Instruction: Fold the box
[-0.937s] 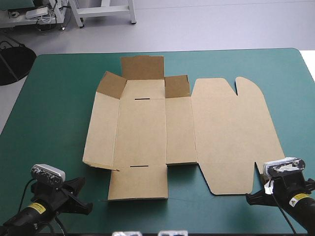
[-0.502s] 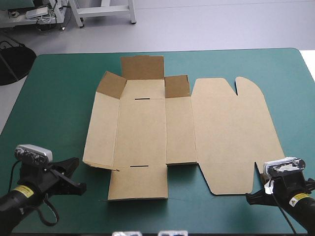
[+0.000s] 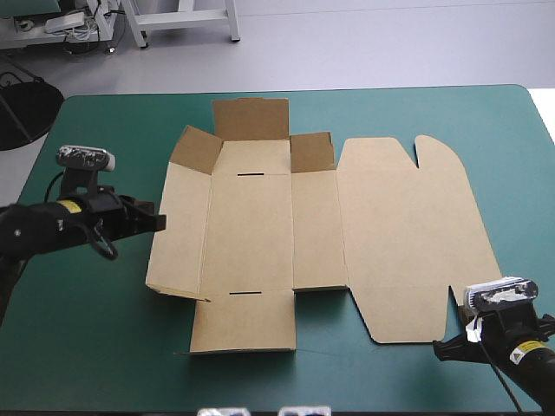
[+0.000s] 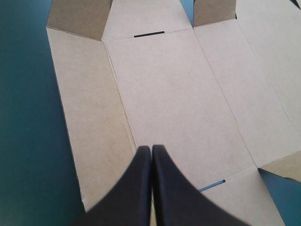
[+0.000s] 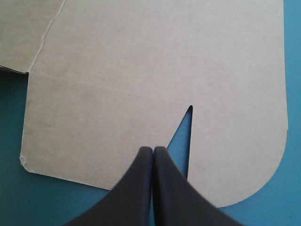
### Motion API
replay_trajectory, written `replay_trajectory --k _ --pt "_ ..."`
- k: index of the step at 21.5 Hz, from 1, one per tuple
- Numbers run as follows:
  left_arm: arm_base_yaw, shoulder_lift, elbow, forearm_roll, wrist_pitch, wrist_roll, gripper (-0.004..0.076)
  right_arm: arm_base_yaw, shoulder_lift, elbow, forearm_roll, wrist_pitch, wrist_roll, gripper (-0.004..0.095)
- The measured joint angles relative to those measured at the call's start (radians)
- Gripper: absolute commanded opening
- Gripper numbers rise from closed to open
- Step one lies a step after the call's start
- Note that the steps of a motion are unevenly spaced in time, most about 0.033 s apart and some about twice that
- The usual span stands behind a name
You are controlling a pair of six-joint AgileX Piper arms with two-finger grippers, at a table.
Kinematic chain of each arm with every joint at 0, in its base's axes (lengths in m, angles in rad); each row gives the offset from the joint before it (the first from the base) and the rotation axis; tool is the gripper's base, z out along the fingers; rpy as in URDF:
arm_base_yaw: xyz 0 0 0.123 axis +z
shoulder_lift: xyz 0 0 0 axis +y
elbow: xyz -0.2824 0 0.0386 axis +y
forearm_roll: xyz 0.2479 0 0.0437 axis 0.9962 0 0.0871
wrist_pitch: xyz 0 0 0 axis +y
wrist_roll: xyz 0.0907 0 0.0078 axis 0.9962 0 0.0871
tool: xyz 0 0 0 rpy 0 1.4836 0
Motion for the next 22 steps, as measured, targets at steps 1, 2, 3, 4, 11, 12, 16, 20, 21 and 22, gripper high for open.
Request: replay_trajectory --k 1,2,3,4,11,12,16,20,21,22 --pt "0.0 0.039 -0.026 0.0 0.009 0.0 -0.0008 0.0 0.0 0.0 0.0 0.0 0.0 -0.0018" --pt "0.0 0.078 -0.052 0.0 0.022 0.0 -0.0008 0.0 0.0 0.0 0.0 0.001 0.0 -0.0018" --pt "0.0 0.116 -0.077 0.0 0.033 -0.001 -0.0008 0.0 0.0 0.0 0.0 0.002 0.0 -0.0018" --pt "0.0 0.145 -0.096 0.0 0.043 -0.001 -0.0008 0.0 0.0 0.0 0.0 0.003 0.0 -0.0018" --pt "0.232 0.406 -0.265 -0.108 0.159 0.007 -0.0008 0.0 0.0 0.0 -0.001 0.004 0.0 -0.0018" --pt "0.282 0.427 -0.271 -0.136 0.187 0.022 -0.0008 0.0 0.0 0.0 -0.001 0.004 0.0 -0.0018" --pt "0.394 0.503 -0.274 -0.166 0.219 0.051 -0.0008 0.0 0.0 0.0 -0.001 0.004 0.0 -0.0018" --pt "0.395 0.514 -0.275 -0.168 0.224 0.059 0.0035 0.0 0.0 0.0 -0.001 0.003 0.0 -0.0018" --pt "0.395 0.518 -0.275 -0.168 0.225 0.06 0.009 0.0 0.0 0.0 -0.001 0.003 0.0 -0.0018" --pt "0.395 0.52 -0.275 -0.168 0.226 0.06 0.0137 0.0 0.0 0.0 -0.001 0.003 0.0 -0.0018"
